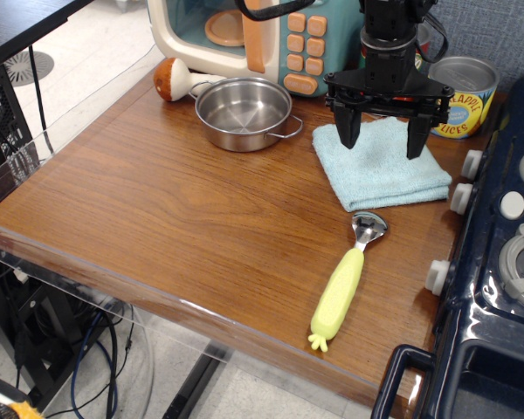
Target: Move the blue rag to the edge of the table next to the ice cream scoop.
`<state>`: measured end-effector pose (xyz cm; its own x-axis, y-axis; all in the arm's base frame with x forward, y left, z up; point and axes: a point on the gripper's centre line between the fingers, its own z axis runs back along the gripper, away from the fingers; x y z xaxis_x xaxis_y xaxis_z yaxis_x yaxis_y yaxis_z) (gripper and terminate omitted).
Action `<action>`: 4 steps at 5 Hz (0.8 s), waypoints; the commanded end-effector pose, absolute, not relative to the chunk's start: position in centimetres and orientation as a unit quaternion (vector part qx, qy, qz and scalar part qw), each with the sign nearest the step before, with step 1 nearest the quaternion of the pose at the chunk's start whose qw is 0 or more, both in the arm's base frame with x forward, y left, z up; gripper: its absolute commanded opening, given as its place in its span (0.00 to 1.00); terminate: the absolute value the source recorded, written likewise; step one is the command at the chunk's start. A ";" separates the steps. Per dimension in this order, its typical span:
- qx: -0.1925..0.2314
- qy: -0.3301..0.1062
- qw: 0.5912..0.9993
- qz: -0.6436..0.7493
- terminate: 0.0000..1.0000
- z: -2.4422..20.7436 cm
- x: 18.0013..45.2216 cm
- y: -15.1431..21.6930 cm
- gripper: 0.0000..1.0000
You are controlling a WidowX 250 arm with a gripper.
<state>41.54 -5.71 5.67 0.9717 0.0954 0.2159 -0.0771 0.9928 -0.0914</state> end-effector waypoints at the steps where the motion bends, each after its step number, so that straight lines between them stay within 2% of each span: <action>1: -0.028 -0.109 0.993 0.043 0.00 3.7 43.2 -5.2 1.00; 4: -0.017 -0.115 0.991 0.069 0.00 2.7 41.0 -3.7 1.00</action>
<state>40.77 -4.36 1.38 0.9721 0.1240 0.1992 -0.1175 0.9921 -0.0443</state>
